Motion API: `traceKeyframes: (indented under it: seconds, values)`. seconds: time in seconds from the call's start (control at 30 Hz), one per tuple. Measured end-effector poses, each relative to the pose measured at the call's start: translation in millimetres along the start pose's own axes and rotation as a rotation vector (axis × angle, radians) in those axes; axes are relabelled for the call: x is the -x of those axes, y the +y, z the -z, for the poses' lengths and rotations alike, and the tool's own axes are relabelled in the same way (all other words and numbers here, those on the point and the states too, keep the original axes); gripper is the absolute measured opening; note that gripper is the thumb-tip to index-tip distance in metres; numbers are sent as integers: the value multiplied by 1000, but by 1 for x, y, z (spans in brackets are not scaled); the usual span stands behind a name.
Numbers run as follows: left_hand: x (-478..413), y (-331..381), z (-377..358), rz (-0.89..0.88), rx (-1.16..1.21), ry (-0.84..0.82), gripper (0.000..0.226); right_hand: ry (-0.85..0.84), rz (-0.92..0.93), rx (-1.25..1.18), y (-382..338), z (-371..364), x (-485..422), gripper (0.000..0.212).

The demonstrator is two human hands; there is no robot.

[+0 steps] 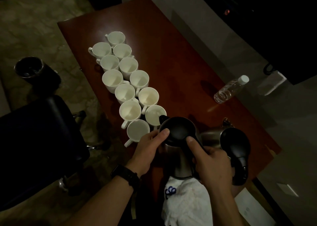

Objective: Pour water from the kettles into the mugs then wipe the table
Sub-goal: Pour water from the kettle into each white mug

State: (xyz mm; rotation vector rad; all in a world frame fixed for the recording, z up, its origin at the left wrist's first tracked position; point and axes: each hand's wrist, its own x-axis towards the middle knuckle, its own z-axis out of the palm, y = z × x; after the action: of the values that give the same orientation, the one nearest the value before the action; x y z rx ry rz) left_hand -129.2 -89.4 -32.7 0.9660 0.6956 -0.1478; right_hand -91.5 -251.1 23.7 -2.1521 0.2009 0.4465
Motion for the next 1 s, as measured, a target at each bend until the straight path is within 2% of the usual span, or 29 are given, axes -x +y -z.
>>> traceKeyframes:
  seconds: [0.1, 0.33, 0.77, 1.0]
  values:
    - [1, -1, 0, 1, 6, -7, 59, 9, 6, 13, 0, 1, -1, 82]
    - [2, -3, 1, 11, -18, -11, 40, 30, 13, 80, 1, 1, -1, 80]
    - [1, -6, 4, -11, -14, -4, 61, 9, -18, 25, -2, 0, 3, 78]
    - [1, -8, 5, -7, -14, -21, 60, -3, -8, 12, -3, 0, 5, 75]
